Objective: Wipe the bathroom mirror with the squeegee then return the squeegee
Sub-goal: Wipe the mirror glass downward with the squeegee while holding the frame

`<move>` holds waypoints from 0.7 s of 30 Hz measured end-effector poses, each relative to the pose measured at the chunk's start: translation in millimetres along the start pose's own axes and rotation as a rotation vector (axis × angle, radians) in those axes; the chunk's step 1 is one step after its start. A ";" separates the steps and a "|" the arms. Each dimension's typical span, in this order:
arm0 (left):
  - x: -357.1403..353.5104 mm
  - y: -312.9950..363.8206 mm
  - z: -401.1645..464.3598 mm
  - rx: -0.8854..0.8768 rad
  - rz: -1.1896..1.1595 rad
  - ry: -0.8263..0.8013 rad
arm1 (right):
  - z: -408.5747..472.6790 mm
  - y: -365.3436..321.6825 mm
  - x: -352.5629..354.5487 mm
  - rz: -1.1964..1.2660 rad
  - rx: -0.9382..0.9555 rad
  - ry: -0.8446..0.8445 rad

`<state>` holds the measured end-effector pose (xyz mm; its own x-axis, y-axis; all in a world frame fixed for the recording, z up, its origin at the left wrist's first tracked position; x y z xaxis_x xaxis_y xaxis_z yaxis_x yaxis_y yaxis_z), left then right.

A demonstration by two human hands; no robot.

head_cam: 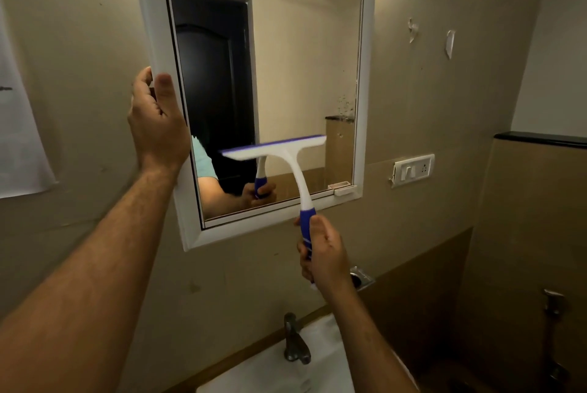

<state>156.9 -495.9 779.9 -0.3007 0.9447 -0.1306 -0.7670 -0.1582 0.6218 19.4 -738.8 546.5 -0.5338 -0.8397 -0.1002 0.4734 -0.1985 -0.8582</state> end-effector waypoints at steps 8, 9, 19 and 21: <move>-1.9 -2.8 1.4 0.006 0.001 -0.008 | -10.2 1.1 10.0 0.034 -0.029 0.074; -1.6 -3.5 1.6 0.005 0.004 -0.005 | 3.8 -17.0 9.0 0.026 0.009 0.078; -1.5 -8.0 2.0 0.021 -0.003 -0.008 | 113.7 -142.1 7.2 -0.111 0.268 0.169; -2.2 -8.9 2.2 0.028 -0.005 -0.013 | 101.3 -118.2 7.9 -0.089 0.276 0.171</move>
<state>165.7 -495.9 776.3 -0.2889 0.9493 -0.1236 -0.7523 -0.1453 0.6426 30.2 -773.2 698.2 -0.6802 -0.7207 -0.1337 0.5792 -0.4167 -0.7007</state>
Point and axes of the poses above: each hand's wrist, its own z-axis towards the middle knuckle, its own x-axis out of the back of the hand, y = z × x, the point moved 10 cm from there along z, towards the middle knuckle, and after that the axes turned 10 degrees about x, right-handed, at the moved point
